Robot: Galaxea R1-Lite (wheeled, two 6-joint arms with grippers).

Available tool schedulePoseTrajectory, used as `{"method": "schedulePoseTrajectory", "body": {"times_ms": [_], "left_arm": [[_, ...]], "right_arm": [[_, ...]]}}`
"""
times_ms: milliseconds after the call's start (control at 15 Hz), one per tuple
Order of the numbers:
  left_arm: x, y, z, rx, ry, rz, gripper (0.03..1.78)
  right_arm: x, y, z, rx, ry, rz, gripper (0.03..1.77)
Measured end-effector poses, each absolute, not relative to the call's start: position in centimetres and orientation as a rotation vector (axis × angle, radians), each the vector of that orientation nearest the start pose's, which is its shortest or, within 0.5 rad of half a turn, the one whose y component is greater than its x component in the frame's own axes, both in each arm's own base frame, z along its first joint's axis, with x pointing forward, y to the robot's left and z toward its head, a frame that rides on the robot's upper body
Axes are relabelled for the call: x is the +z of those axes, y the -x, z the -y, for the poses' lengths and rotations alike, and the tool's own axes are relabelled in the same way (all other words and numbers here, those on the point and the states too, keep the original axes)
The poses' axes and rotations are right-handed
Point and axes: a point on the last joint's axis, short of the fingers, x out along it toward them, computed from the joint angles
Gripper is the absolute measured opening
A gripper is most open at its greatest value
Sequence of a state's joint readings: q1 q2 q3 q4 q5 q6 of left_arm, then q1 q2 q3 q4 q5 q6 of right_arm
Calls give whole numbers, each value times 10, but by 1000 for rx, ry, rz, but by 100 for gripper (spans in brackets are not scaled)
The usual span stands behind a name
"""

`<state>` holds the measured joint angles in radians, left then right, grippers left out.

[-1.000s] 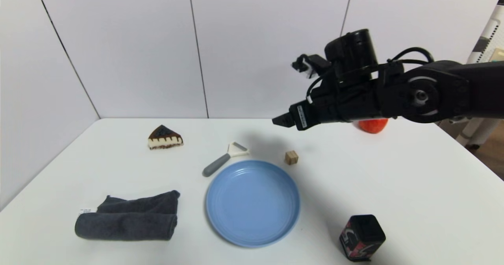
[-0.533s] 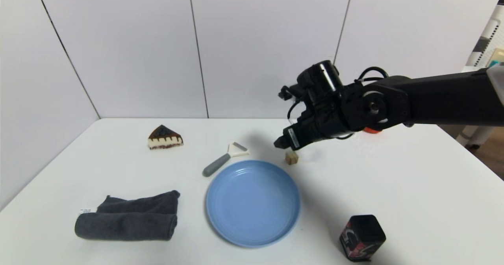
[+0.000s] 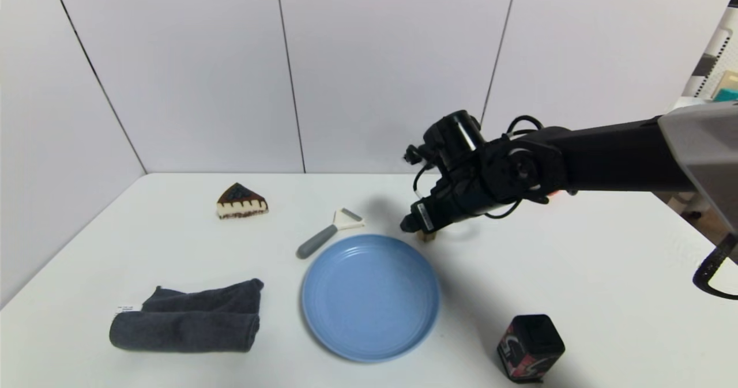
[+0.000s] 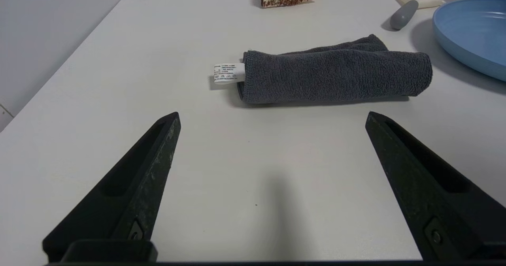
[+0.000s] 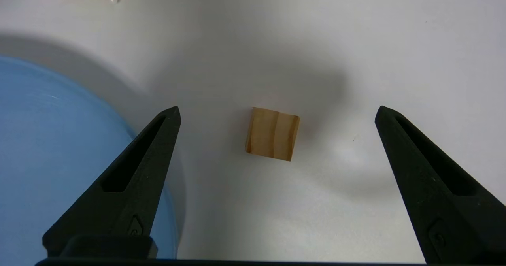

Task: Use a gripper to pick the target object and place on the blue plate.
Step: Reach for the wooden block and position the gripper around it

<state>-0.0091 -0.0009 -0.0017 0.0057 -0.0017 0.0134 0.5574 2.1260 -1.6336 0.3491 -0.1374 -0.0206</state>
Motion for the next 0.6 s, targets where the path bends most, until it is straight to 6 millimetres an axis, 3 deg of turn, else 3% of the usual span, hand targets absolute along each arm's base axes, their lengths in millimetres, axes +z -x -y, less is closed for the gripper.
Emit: {"method": "schedulePoseTrajectory", "body": {"times_ms": [267,600], "left_arm": [[75,23,0,-11,-13,-3,169],[75,23,0,-10,-14,-3,169]], "right_arm": [[152,-358,-218,358,283,-839,170],[156,-358,-218,304,231,-941,170]]}}
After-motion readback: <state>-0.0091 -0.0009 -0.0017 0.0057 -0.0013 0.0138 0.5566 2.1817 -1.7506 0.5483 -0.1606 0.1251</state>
